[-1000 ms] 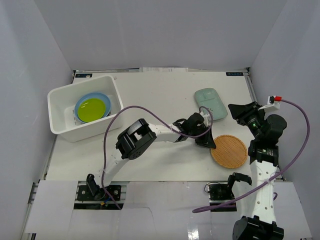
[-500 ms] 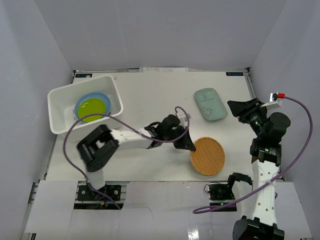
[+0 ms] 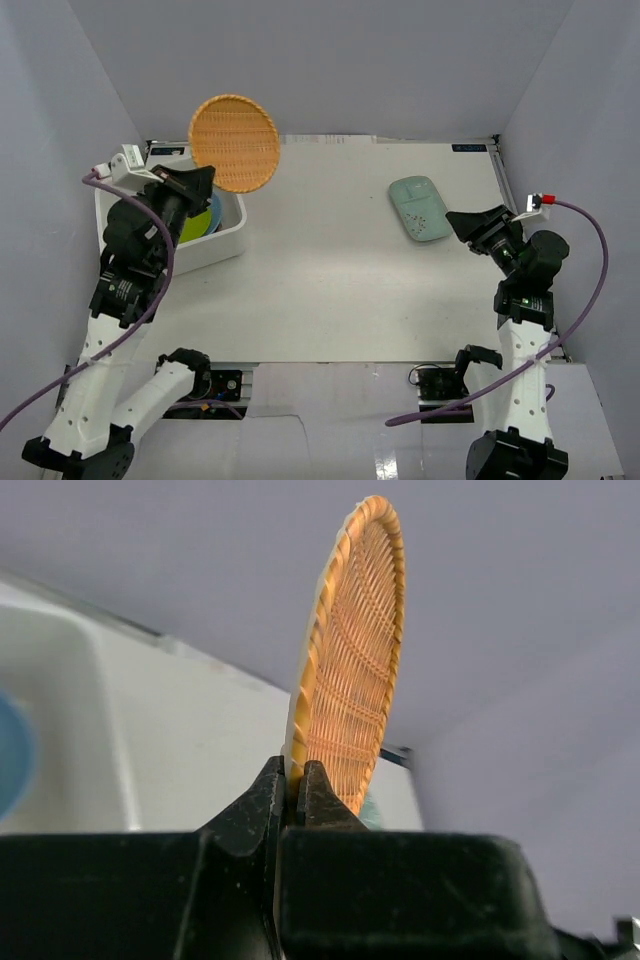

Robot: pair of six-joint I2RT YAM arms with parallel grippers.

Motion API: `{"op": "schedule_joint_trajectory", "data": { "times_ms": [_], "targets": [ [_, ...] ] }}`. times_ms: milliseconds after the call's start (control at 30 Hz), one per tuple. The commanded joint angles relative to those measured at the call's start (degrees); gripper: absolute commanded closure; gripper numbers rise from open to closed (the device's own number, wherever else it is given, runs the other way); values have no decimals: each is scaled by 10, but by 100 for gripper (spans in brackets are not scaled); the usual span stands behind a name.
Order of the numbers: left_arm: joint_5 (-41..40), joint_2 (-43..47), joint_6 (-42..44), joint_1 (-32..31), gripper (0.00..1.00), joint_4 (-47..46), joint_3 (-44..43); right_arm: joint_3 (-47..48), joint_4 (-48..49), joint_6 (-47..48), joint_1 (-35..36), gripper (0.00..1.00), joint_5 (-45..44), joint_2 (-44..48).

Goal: Place the plates into the plastic bin on the countertop

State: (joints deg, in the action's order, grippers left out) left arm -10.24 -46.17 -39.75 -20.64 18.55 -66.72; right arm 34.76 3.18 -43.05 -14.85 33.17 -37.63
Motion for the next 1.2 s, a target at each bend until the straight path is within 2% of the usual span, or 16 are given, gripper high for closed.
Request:
{"op": "schedule_joint_trajectory", "data": {
  "times_ms": [0, 33, 100, 133, 167, 233, 400, 600, 667, 733, 767, 833, 867, 933, 1033, 1167],
  "targets": [
    [-103, -57, 36, 66, 100, 98, 10, -26, 31, 2, 3, 51, 25, -19],
    [-75, -66, 37, 111, 100, 89, -1, -30, 31, 5, 5, 51, 26, -22],
    [-49, -103, 27, 158, 100, 91, -8, -34, 26, 16, 6, 51, 29, -27],
    [-31, -114, 22, 208, 100, 90, -9, -35, 20, 19, 7, 51, 27, -29],
    [15, -127, 15, 246, 100, 91, 2, -39, 20, 22, 8, 51, 22, -28],
    [47, -128, 2, 295, 100, 80, 21, -42, 19, 25, 8, 51, 16, -30],
    [29, -139, -11, 322, 100, 63, 79, -62, 32, 21, 14, 51, -12, -49],
    [15, -189, -24, 344, 100, 58, 99, -80, 59, 25, 18, 48, -43, -94],
    [5, -201, -30, 345, 85, 59, 105, -76, 61, 37, 18, 45, -65, -118],
    [-8, -201, -39, 345, 62, 55, 119, -61, 53, 52, 19, 43, -78, -140],
    [-7, -195, -41, 345, 34, 49, 126, -43, 50, 69, 19, 42, -86, -168],
    [20, -189, -49, 346, 8, 31, 142, -19, 39, 105, 19, 40, -81, -200],
    [37, -187, -51, 346, 2, 26, 142, 12, 25, 149, 19, 37, -93, -239],
    [84, -186, -46, 346, 2, 14, 133, 45, -14, 186, 19, 31, -107, -281],
    [168, -175, -31, 345, 2, -13, 115, 81, -7, 207, 19, 21, -128, -349],
    [199, -168, 6, 306, 2, -13, 85, 110, 21, 213, 19, 11, -181, -439]
  ]
}}
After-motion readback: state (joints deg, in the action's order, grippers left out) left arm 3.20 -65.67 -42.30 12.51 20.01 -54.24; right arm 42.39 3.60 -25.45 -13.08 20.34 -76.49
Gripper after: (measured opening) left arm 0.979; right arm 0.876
